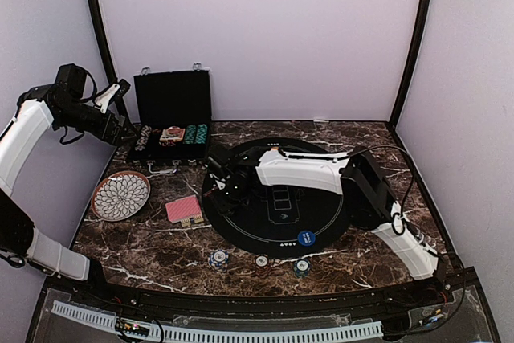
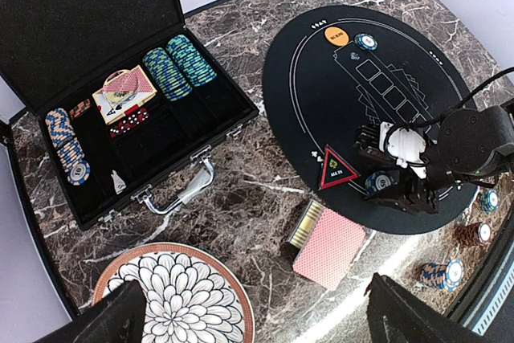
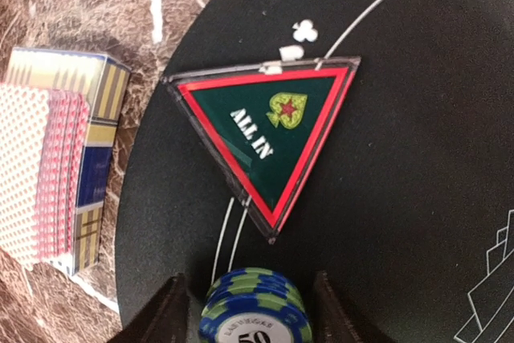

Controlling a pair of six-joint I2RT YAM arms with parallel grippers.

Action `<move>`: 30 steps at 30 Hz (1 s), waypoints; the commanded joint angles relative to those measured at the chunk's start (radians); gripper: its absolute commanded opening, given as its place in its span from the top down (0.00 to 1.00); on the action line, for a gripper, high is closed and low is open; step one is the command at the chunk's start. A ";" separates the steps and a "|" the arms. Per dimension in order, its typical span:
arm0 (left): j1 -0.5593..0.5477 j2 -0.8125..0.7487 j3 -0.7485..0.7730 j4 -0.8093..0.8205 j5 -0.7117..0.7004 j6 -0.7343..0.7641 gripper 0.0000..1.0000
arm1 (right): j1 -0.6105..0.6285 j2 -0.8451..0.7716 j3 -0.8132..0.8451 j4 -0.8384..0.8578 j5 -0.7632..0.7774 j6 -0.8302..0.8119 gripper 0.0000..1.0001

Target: Distribute texas hold em gaming equipment

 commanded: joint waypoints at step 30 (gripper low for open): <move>-0.005 -0.041 -0.001 -0.024 0.007 0.013 0.01 | 0.125 -0.992 -1.082 0.009 0.009 0.179 0.23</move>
